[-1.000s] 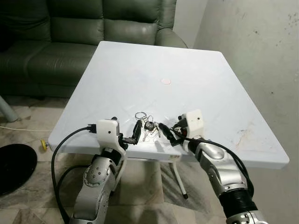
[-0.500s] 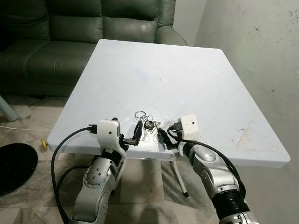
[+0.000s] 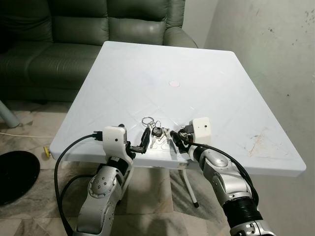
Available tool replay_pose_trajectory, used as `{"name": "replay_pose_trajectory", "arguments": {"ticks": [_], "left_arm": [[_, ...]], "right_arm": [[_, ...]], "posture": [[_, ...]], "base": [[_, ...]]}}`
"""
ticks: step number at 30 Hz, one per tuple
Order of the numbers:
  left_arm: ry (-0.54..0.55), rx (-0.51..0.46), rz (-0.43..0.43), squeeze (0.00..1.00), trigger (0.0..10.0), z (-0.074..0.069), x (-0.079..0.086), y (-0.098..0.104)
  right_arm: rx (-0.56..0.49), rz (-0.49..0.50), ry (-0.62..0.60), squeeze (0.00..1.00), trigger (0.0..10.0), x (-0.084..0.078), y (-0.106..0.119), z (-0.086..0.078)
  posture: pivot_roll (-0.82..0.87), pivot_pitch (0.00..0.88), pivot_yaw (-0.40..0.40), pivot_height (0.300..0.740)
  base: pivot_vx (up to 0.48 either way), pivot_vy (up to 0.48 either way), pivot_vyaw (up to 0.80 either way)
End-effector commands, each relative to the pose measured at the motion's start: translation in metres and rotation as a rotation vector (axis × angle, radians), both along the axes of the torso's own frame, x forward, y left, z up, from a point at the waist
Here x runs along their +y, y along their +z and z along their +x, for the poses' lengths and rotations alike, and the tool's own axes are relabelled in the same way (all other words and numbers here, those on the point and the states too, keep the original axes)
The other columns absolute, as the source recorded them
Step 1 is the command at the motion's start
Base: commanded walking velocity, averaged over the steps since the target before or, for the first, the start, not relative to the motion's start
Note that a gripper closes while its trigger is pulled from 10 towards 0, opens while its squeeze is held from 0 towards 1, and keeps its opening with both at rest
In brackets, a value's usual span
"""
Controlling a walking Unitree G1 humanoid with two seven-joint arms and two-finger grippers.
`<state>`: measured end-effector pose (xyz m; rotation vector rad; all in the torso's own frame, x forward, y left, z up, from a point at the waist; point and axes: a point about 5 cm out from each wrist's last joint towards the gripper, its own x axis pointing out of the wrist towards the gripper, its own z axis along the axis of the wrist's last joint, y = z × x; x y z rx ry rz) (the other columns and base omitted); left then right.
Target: Hang keys on a hook
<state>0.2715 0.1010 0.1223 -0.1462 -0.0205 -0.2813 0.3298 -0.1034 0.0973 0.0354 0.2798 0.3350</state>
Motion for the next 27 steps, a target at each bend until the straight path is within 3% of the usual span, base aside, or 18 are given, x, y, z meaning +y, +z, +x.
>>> {"name": "replay_pose_trajectory", "arguments": {"ticks": [1, 2, 3, 4, 5, 6, 7, 22, 23, 24, 25, 26, 27], "left_arm": [[-0.010, -0.012, 0.006, 0.00, 10.0, -0.0007, -0.0035, 0.0038], [-0.010, -0.013, 0.007, 0.00, 10.0, -0.0005, -0.0036, 0.0039], [-0.009, -0.014, 0.006, 0.00, 10.0, -0.0003, -0.0039, 0.0040], [-0.010, -0.013, 0.005, 0.00, 10.0, -0.0004, -0.0041, 0.0039], [-0.010, -0.013, 0.005, 0.00, 10.0, -0.0005, -0.0042, 0.0038], [-0.010, -0.013, 0.005, 0.00, 10.0, -0.0005, -0.0042, 0.0038], [-0.010, -0.013, 0.005, 0.00, 10.0, -0.0005, -0.0044, 0.0037], [-0.001, -0.014, 0.006, 0.00, 10.0, -0.0008, -0.0042, 0.0040], [-0.001, -0.014, 0.006, 0.00, 10.0, -0.0009, -0.0041, 0.0039], [0.000, -0.013, 0.006, 0.00, 10.0, -0.0009, -0.0040, 0.0038], [0.000, -0.013, 0.006, 0.00, 10.0, -0.0009, -0.0040, 0.0038], [0.001, -0.014, 0.006, 0.00, 10.0, -0.0009, -0.0038, 0.0039], [0.002, -0.013, 0.006, 0.00, 10.0, -0.0009, -0.0037, 0.0039]], "right_arm": [[0.011, -0.018, -0.008, 0.00, 5.6, -0.0031, 0.0001, 0.0014], [0.011, -0.020, -0.006, 0.00, 3.8, -0.0030, -0.0001, 0.0012], [0.011, -0.024, -0.005, 0.00, 1.2, -0.0030, -0.0003, 0.0011], [0.012, -0.025, -0.004, 0.00, 2.2, -0.0029, -0.0005, 0.0008], [0.013, -0.026, -0.003, 0.00, 7.8, -0.0029, -0.0007, 0.0007], [0.013, -0.026, -0.003, 0.00, 7.8, -0.0029, -0.0007, 0.0007], [0.015, -0.028, -0.001, 0.00, 10.0, -0.0028, -0.0010, 0.0005], [0.039, -0.062, 0.028, 0.00, 10.0, -0.0018, -0.0036, -0.0009], [0.042, -0.065, 0.028, 0.00, 7.9, -0.0022, -0.0042, -0.0011], [0.035, -0.073, 0.025, 0.00, 2.9, -0.0031, -0.0041, -0.0010], [0.035, -0.073, 0.025, 0.00, 2.9, -0.0031, -0.0041, -0.0010], [0.035, -0.074, 0.022, 0.00, 0.0, -0.0034, -0.0041, -0.0011], [0.031, -0.075, 0.014, 0.00, 0.0, -0.0041, -0.0036, -0.0010]], "posture": [[0.02, 0.057, -0.096, 0.740], [0.02, 0.057, -0.096, 0.740], [0.02, 0.056, -0.096, 0.740], [0.02, 0.055, -0.097, 0.740], [0.02, 0.055, -0.097, 0.740], [0.02, 0.055, -0.097, 0.740], [0.02, 0.055, -0.097, 0.740], [0.02, 0.066, -0.104, 0.740], [0.02, 0.066, -0.104, 0.740], [0.02, 0.068, -0.105, 0.740], [0.02, 0.068, -0.105, 0.740], [0.02, 0.072, -0.104, 0.740], [0.02, 0.070, -0.105, 0.740]], "base": [[0.000, 0.000, 0.00], [0.000, 0.000, 0.00], [0.000, 0.000, 0.00], [0.000, 0.000, 0.00], [0.000, 0.000, 0.00], [0.000, 0.000, 0.00], [0.000, 0.000, 0.00], [0.000, 0.000, 0.00], [0.000, 0.000, 0.00], [0.000, 0.000, 0.00], [0.000, 0.000, 0.00], [0.000, 0.000, 0.00], [0.000, 0.000, 0.00]]}}
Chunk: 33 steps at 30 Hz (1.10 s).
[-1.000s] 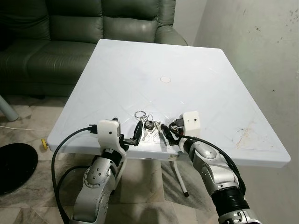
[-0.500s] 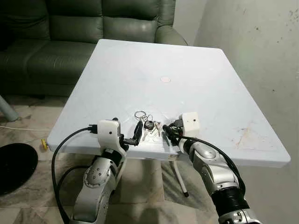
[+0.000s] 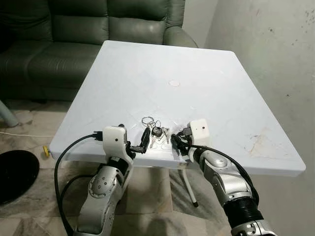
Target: Hang keys on a hook
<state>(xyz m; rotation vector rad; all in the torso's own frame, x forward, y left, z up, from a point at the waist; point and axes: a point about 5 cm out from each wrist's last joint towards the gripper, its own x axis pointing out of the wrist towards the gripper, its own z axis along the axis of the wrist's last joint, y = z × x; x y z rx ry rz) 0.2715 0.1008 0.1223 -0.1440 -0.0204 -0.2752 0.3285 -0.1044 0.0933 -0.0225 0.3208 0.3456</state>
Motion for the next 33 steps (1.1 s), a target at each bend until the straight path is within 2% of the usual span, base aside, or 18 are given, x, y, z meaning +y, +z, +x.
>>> {"name": "replay_pose_trajectory", "arguments": {"ticks": [1, 20, 33], "left_arm": [[-0.004, -0.013, 0.004, 0.00, 10.0, -0.0009, -0.0035, 0.0039], [0.002, -0.017, 0.004, 0.00, 10.0, 0.0001, -0.0035, 0.0044], [0.002, -0.017, 0.002, 0.00, 10.0, 0.0002, -0.0037, 0.0046]], "right_arm": [[-0.002, -0.014, -0.007, 0.00, 0.0, -0.0033, 0.0006, 0.0003], [-0.062, -0.043, -0.040, 0.00, 0.0, -0.0073, 0.0053, 0.0038], [-0.051, -0.036, -0.004, 0.00, 0.0, -0.0057, 0.0038, 0.0024]], "posture": [[0.02, 0.070, -0.105, 0.740], [0.02, 0.072, -0.110, 0.740], [0.02, 0.072, -0.108, 0.740]], "base": [[0.000, 0.000, 0.00], [0.000, 0.000, 0.00], [0.000, 0.000, 0.00]]}}
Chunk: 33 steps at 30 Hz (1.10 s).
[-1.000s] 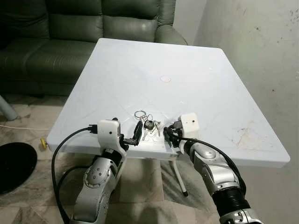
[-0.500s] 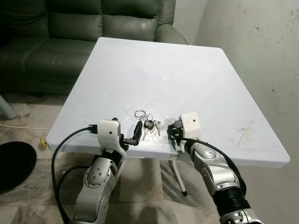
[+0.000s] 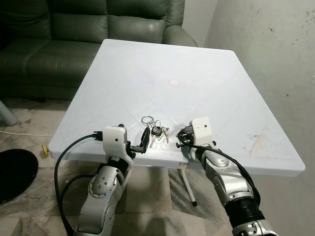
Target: Hang keys on a hook
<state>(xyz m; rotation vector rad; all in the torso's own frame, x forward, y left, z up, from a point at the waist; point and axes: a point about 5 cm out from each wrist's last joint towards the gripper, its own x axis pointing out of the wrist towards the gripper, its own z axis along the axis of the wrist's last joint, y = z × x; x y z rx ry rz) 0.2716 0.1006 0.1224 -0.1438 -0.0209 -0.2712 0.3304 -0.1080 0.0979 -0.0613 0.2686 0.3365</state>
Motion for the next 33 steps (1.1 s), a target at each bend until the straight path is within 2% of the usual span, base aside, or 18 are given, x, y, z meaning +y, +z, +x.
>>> {"name": "replay_pose_trajectory", "arguments": {"ticks": [1, 6, 7, 9, 10, 15, 22, 26, 27, 28, 29, 33], "left_arm": [[-0.002, -0.017, 0.003, 0.00, 10.0, -0.0001, -0.0036, 0.0045], [-0.002, -0.017, 0.003, 0.00, 10.0, 0.0002, -0.0035, 0.0044], [-0.002, -0.017, 0.002, 0.00, 10.0, 0.0002, -0.0036, 0.0046], [-0.002, -0.018, 0.002, 0.00, 10.0, 0.0001, -0.0038, 0.0047], [-0.003, -0.018, 0.002, 0.00, 10.0, 0.0000, -0.0039, 0.0047], [-0.003, -0.020, 0.002, 0.00, 10.0, 0.0003, -0.0040, 0.0046], [-0.005, -0.023, -0.001, 0.00, 10.0, 0.0002, -0.0054, 0.0051], [-0.006, -0.023, -0.001, 0.00, 10.0, 0.0001, -0.0054, 0.0046], [-0.006, -0.023, 0.000, 0.00, 10.0, 0.0001, -0.0054, 0.0047], [-0.006, -0.023, -0.001, 0.00, 10.0, 0.0001, -0.0053, 0.0048], [-0.006, -0.024, -0.001, 0.00, 10.0, 0.0001, -0.0053, 0.0049], [-0.008, -0.024, 0.002, 0.00, 10.0, 0.0003, -0.0058, 0.0050]], "right_arm": [[0.005, -0.006, -0.003, 0.00, 0.0, -0.0022, -0.0007, 0.0004], [-0.005, -0.006, -0.017, 0.00, 0.0, -0.0030, -0.0002, 0.0002], [0.013, 0.023, -0.006, 0.00, 6.5, -0.0020, -0.0009, 0.0002], [0.038, 0.042, 0.005, 0.00, 6.5, -0.0010, -0.0022, 0.0005], [0.045, 0.061, -0.005, 1.00, 10.0, -0.0016, -0.0027, 0.0013], [0.050, 0.067, -0.020, 1.00, 10.0, -0.0050, -0.0025, 0.0040], [0.045, 0.069, 0.028, 1.00, 10.0, -0.0021, -0.0015, 0.0016], [0.013, 0.032, 0.035, 1.00, 10.0, -0.0017, -0.0008, 0.0006], [0.009, 0.027, 0.041, 0.96, 10.0, -0.0016, -0.0007, 0.0005], [0.009, 0.016, 0.049, 0.31, 10.0, -0.0012, -0.0008, 0.0004], [0.005, 0.003, 0.058, 0.00, 10.0, -0.0009, -0.0008, 0.0001], [0.019, -0.013, 0.072, 0.00, 10.0, 0.0010, -0.0031, -0.0014]], "posture": [[0.02, 0.072, -0.108, 0.740], [0.02, 0.069, -0.109, 0.740], [0.02, 0.069, -0.109, 0.740], [0.02, 0.069, -0.109, 0.740], [0.02, 0.069, -0.109, 0.740], [0.02, 0.065, -0.110, 0.740], [0.02, 0.060, -0.110, 0.740], [0.02, 0.056, -0.111, 0.740], [0.02, 0.056, -0.111, 0.740], [0.02, 0.055, -0.110, 0.740], [0.02, 0.055, -0.110, 0.740], [0.02, 0.054, -0.110, 0.740]], "base": [[0.000, 0.000, 0.00], [0.000, 0.000, 0.00], [0.000, 0.000, 0.00], [0.000, 0.000, 0.00], [0.000, 0.000, 0.00], [0.000, 0.000, 0.00], [0.000, 0.000, 0.00], [0.000, 0.000, 0.00], [0.000, 0.000, 0.00], [0.000, 0.000, 0.00], [0.000, 0.000, 0.00], [0.000, 0.000, 0.00]]}}
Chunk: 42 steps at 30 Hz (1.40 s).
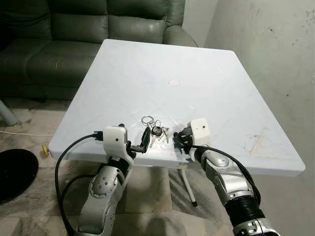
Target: Hang keys on a hook
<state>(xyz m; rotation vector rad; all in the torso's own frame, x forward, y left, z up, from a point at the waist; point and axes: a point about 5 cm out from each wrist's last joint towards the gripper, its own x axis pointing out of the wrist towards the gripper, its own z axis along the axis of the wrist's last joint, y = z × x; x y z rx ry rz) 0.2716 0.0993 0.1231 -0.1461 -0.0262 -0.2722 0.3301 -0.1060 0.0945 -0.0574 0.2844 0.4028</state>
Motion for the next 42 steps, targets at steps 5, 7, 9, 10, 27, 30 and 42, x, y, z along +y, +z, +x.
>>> {"name": "replay_pose_trajectory", "arguments": {"ticks": [5, 7, 9, 10, 27, 30, 42], "left_arm": [[-0.005, -0.020, 0.004, 0.00, 10.0, 0.001, -0.004, 0.005], [-0.004, -0.019, 0.004, 0.00, 10.0, 0.000, -0.004, 0.004], [-0.003, -0.017, 0.005, 0.00, 10.0, 0.000, -0.004, 0.004], [-0.003, -0.017, 0.005, 0.00, 10.0, 0.000, -0.004, 0.004], [0.000, -0.016, 0.004, 0.00, 10.0, -0.001, -0.004, 0.004], [0.001, -0.015, 0.003, 0.00, 10.0, 0.000, -0.004, 0.005], [0.003, -0.015, 0.002, 0.00, 10.0, 0.000, -0.004, 0.004]], "right_arm": [[0.001, -0.045, 0.013, 0.00, 10.0, 0.000, -0.001, -0.003], [0.000, -0.056, 0.013, 0.00, 10.0, 0.000, -0.002, -0.003], [0.002, -0.075, 0.011, 0.00, 10.0, -0.001, -0.005, -0.005], [0.002, -0.075, 0.011, 0.00, 10.0, -0.001, -0.005, -0.005], [-0.038, -0.089, -0.034, 0.00, 0.0, -0.004, -0.001, -0.005], [-0.057, -0.080, -0.047, 0.00, 0.0, -0.005, 0.001, -0.004], [-0.116, -0.048, -0.073, 0.00, 0.0, -0.006, 0.011, 0.000]], "posture": [[0.02, 0.061, -0.110, 0.740], [0.02, 0.061, -0.110, 0.740], [0.02, 0.068, -0.113, 0.740], [0.02, 0.068, -0.113, 0.740], [0.02, 0.076, -0.111, 0.740], [0.02, 0.075, -0.112, 0.740], [0.02, 0.073, -0.115, 0.740]], "base": [[0.000, 0.000, 0.00], [0.000, 0.000, 0.00], [0.000, 0.000, 0.00], [0.000, 0.000, 0.00], [0.000, 0.000, 0.00], [0.000, 0.000, 0.00], [0.000, 0.000, 0.00]]}}
